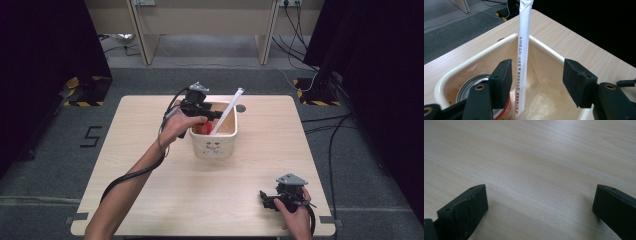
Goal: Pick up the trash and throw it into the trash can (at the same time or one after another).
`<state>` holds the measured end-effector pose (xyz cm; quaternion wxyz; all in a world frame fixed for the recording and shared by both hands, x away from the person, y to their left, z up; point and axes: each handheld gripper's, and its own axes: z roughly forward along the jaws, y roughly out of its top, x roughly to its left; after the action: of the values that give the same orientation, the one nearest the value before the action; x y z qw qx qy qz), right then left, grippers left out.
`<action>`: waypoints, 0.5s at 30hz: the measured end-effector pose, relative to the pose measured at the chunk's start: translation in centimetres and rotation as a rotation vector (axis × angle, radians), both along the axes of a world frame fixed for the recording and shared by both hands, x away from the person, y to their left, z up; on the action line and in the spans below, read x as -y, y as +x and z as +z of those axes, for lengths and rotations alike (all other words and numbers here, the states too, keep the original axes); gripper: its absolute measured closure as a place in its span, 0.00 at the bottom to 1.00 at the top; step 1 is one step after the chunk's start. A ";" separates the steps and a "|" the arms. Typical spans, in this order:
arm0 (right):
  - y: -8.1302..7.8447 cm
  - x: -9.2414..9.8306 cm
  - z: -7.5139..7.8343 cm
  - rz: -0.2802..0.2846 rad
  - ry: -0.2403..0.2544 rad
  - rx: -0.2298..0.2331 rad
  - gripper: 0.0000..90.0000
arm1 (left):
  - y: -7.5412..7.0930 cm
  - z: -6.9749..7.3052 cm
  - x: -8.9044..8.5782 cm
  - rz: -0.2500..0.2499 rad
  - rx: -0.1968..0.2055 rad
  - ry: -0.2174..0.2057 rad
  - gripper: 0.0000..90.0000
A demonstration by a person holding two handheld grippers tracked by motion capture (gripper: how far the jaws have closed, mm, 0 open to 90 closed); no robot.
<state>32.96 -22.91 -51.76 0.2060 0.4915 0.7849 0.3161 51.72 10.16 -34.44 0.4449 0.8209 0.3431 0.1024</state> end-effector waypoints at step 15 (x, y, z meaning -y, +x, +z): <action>0.0 0.0 0.0 -0.004 -0.002 0.002 0.00 | -3.0 1.2 -6.2 0.059 0.002 -0.082 0.21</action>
<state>33.01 -22.86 -51.79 0.2078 0.4927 0.7840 0.3153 48.75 16.39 -33.24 0.4753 0.7915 0.3703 0.1022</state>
